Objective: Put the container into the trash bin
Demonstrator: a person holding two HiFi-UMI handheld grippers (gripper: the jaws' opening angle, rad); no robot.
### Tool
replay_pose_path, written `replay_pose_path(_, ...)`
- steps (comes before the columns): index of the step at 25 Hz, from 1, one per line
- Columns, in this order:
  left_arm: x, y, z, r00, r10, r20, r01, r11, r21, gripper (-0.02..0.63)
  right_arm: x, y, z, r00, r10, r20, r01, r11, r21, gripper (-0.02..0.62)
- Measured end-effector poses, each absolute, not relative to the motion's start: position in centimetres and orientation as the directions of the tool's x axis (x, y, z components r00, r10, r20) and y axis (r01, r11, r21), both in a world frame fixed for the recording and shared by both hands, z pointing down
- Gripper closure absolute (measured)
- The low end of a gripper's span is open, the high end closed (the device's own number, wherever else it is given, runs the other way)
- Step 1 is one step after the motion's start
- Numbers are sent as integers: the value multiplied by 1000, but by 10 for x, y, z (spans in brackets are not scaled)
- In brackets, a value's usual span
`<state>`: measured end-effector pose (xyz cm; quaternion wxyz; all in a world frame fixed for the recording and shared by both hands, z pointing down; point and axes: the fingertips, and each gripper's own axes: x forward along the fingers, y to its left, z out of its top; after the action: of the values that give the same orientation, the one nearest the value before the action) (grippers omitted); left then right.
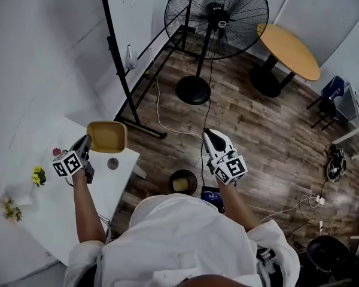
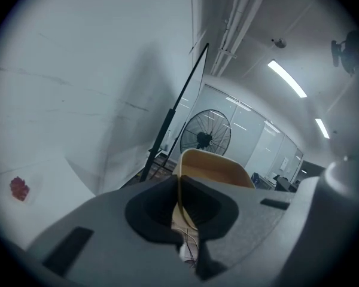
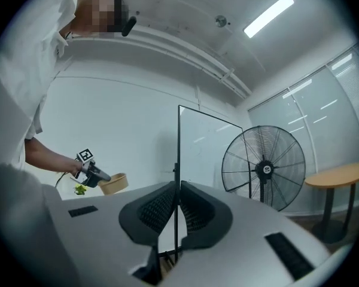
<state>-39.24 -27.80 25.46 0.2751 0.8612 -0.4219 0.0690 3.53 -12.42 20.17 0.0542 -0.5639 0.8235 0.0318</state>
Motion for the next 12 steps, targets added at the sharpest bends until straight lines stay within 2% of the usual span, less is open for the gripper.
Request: replay_pose_path(12, -242, -248, 250, 775, -534, 337, -631, -648, 427, 586, 128, -41, 208, -228, -965, -129, -972, 233, -23, 554)
